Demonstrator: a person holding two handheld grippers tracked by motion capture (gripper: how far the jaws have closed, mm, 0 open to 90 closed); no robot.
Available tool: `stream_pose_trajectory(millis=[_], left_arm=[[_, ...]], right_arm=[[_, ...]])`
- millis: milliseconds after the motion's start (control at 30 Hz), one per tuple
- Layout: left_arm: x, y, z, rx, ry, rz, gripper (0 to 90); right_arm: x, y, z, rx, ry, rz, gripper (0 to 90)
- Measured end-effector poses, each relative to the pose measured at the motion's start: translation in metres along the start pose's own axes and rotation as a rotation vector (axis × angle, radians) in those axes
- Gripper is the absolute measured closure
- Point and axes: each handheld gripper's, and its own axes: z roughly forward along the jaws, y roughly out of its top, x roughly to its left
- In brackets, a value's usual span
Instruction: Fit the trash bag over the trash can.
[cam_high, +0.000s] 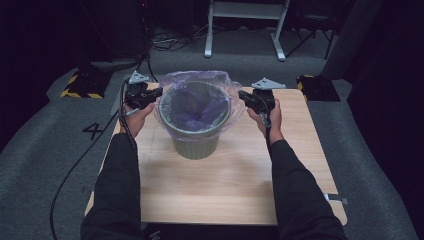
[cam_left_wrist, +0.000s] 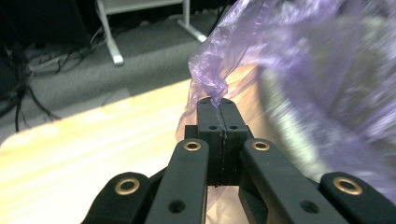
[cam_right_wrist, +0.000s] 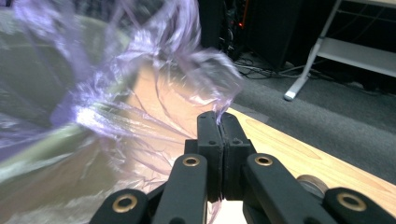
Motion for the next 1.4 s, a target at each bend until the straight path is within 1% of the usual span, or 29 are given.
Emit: stream_pose_trajectory(millis=[133, 167, 200, 233, 267, 300, 367, 433, 500, 533, 633, 733, 800, 933, 1100, 1167, 1233, 1300, 1333, 1400], left_arm=[[0.003, -0.010, 0.012, 0.031, -0.002, -0.024, 89.6], [0.003, -0.012, 0.014, 0.040, -0.007, -0.040, 89.6], [0.004, -0.014, 0.016, 0.048, -0.006, -0.046, 89.6], [0.005, -0.015, 0.017, 0.052, -0.010, -0.055, 89.6], [0.006, -0.016, 0.019, 0.043, -0.017, -0.074, 89.6], [0.008, -0.017, 0.020, 0.046, -0.024, -0.090, 89.6], [0.009, -0.020, 0.023, 0.071, -0.020, -0.091, 89.6], [0.010, -0.022, 0.027, 0.090, -0.026, -0.101, 89.6], [0.010, -0.025, 0.030, 0.096, -0.031, -0.115, 89.5], [0.010, -0.026, 0.031, 0.100, -0.027, -0.113, 89.6], [0.010, -0.034, 0.037, 0.127, -0.032, -0.125, 89.6], [0.012, -0.043, 0.042, 0.140, -0.037, -0.151, 89.6], [0.012, -0.048, 0.044, 0.147, -0.038, -0.150, 89.6], [0.011, -0.056, 0.047, 0.148, -0.059, -0.162, 89.6], [0.007, -0.069, 0.051, 0.147, -0.082, -0.170, 89.6], [0.005, -0.073, 0.053, 0.142, -0.101, -0.180, 89.5], [0.002, -0.076, 0.055, 0.140, -0.117, -0.174, 89.6], [-0.001, -0.077, 0.057, 0.141, -0.121, -0.166, 89.6], [-0.002, -0.078, 0.057, 0.139, -0.132, -0.167, 89.5], [-0.005, -0.079, 0.058, 0.142, -0.137, -0.159, 89.5]], right_arm=[[-0.004, -0.004, 0.008, 0.011, -0.015, 0.012, 89.6], [-0.005, -0.005, 0.010, 0.019, -0.020, 0.012, 89.6], [-0.005, -0.006, 0.012, 0.026, -0.026, 0.009, 89.6], [-0.006, -0.007, 0.014, 0.028, -0.021, 0.014, 89.6], [-0.007, -0.009, 0.016, 0.032, -0.021, 0.017, 89.6], [-0.007, -0.010, 0.018, 0.038, -0.028, 0.015, 89.6], [-0.008, -0.013, 0.022, 0.051, -0.026, 0.025, 89.6], [-0.008, -0.015, 0.026, 0.065, -0.036, 0.027, 89.5], [-0.008, -0.017, 0.029, 0.076, -0.043, 0.030, 89.3], [-0.008, -0.018, 0.031, 0.083, -0.045, 0.031, 89.3], [-0.007, -0.021, 0.037, 0.104, -0.048, 0.025, 89.3], [-0.006, -0.025, 0.042, 0.122, -0.044, 0.035, 89.3], [-0.004, -0.027, 0.044, 0.136, -0.041, 0.031, 89.3], [-0.001, -0.033, 0.049, 0.166, -0.031, 0.021, 89.3], [-0.003, -0.042, 0.050, 0.181, -0.009, 0.042, 89.3], [-0.003, -0.046, 0.049, 0.193, 0.000, 0.042, 89.3], [-0.003, -0.050, 0.049, 0.205, 0.004, 0.031, 89.2], [-0.005, -0.054, 0.048, 0.210, 0.007, 0.034, 89.3], [-0.005, -0.056, 0.047, 0.213, 0.011, 0.039, 89.2], [-0.006, -0.061, 0.045, 0.219, 0.014, 0.037, 89.1]])
